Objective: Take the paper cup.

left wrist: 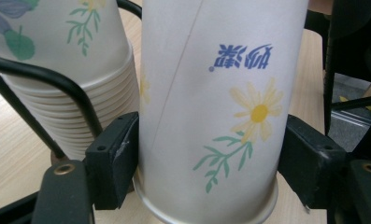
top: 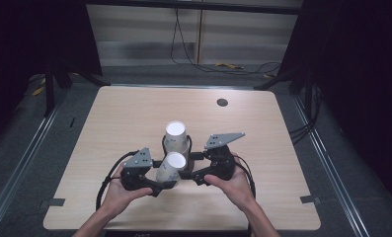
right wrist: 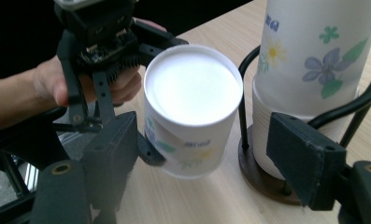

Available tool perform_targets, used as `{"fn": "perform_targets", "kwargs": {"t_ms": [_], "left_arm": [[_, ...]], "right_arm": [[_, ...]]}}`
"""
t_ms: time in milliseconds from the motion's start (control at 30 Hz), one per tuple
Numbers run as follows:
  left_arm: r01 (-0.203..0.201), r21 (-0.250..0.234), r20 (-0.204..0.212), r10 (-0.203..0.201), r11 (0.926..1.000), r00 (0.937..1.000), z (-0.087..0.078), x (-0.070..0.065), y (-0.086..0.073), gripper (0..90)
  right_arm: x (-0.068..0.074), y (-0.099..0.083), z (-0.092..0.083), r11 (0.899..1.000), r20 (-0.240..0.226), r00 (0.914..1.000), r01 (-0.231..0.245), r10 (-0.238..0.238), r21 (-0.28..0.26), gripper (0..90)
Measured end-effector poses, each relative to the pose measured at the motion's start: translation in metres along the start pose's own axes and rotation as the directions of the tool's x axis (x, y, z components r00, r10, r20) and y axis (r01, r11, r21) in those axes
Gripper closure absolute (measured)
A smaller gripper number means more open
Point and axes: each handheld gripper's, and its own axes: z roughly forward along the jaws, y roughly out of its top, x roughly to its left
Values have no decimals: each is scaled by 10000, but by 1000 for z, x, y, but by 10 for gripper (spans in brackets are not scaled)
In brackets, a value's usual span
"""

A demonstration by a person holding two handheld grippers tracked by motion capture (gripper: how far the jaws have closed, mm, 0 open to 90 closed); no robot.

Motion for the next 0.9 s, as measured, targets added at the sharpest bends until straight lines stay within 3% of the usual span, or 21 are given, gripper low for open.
{"fn": "perform_targets", "kwargs": {"t_ms": [267,467,600,700,900], "left_arm": [[-21,233,39,20,9997,10000,-2,1,1,272],[-60,492,-162,68,9988,9998,-4,3,1,273],[113,586,-200,-102,9982,9997,-3,5,1,273],[-136,912,-189,154,9957,9997,-2,4,3,273],[-378,1108,-152,397,9931,9991,-1,4,7,274]], "right_arm": [[-2,-4,-5,9999,63,10000,-64,63,131,251],[-2,-3,-4,9991,31,10000,18,-19,426,262],[-3,-3,-4,9979,82,10000,9,-14,649,271],[-4,-4,-3,9960,114,9999,-10,0,890,271],[-6,-5,-4,9959,246,9997,-116,94,897,266]]}}
